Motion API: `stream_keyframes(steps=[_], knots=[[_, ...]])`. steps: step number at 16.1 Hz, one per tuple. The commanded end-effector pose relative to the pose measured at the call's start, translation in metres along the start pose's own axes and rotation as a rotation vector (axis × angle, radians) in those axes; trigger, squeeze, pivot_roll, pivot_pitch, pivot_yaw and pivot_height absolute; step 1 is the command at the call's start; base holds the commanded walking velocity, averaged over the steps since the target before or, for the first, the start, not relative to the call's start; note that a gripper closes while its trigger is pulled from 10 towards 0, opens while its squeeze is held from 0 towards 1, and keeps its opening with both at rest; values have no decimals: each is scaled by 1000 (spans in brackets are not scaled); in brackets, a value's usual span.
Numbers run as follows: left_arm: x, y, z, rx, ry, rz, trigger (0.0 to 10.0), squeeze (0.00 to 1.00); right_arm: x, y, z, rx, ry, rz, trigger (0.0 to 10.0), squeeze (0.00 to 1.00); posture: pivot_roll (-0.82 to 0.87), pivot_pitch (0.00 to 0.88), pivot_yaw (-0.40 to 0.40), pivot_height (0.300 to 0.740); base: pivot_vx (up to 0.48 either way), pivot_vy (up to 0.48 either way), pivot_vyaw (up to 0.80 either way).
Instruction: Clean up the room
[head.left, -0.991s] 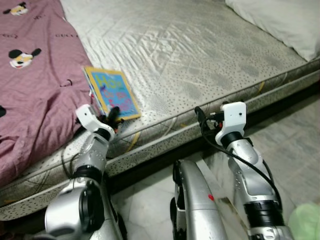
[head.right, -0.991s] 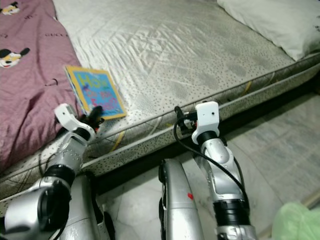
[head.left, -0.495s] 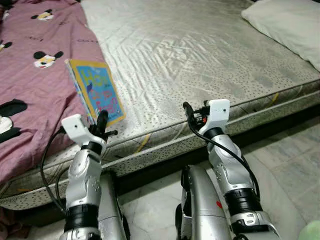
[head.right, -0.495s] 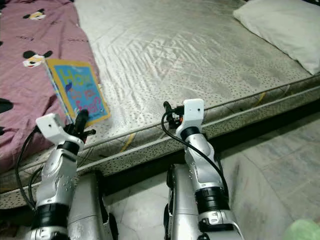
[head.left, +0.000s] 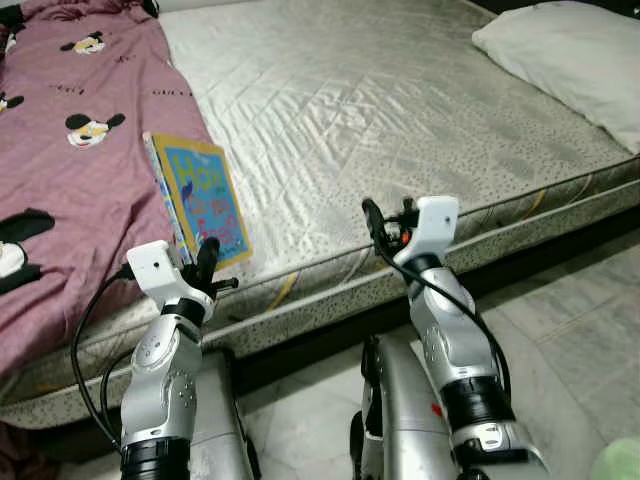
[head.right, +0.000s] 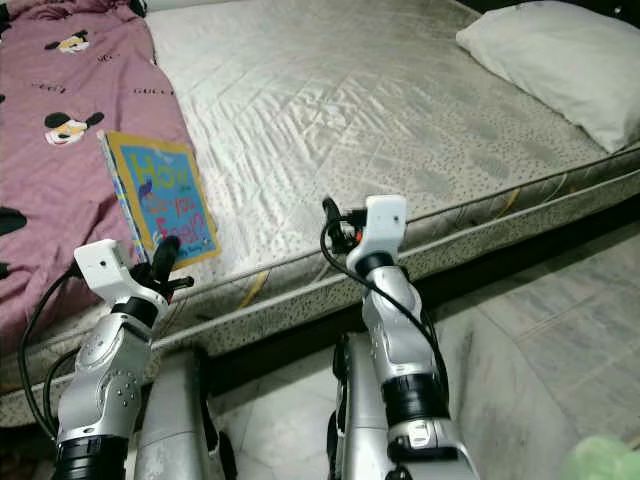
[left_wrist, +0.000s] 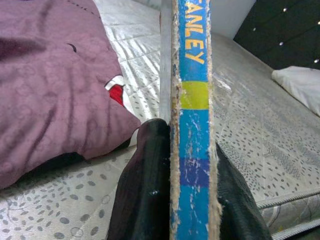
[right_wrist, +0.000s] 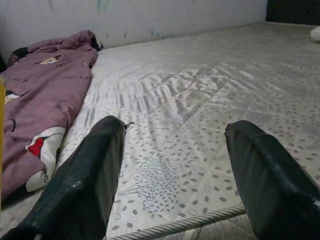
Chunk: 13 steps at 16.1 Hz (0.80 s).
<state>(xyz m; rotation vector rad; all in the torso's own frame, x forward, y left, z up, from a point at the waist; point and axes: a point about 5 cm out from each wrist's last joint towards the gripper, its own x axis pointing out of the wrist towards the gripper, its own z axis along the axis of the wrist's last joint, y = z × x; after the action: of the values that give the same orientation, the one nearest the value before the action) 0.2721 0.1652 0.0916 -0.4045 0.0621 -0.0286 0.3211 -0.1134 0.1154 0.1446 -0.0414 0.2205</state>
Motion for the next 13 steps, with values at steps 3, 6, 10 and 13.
stream_keyframes(steps=[3,6,10,13], knots=[[8,-20,19,-5,-67,-65,0,0,5,5,9,12,-50,6,10000,0,-15,0,41,607,0,0,0],[11,-26,20,-8,-55,-87,0,0,8,3,11,5,-56,-1,10000,0,-13,0,49,642,0,0,0],[12,-27,21,-9,-51,-83,0,0,6,2,10,-5,-58,-10,10000,1000,-18,0,47,692,0,0,0],[12,-26,20,-11,-50,-76,0,0,5,-1,9,-24,-47,-17,10000,1000,-26,0,40,732,0,0,0]])
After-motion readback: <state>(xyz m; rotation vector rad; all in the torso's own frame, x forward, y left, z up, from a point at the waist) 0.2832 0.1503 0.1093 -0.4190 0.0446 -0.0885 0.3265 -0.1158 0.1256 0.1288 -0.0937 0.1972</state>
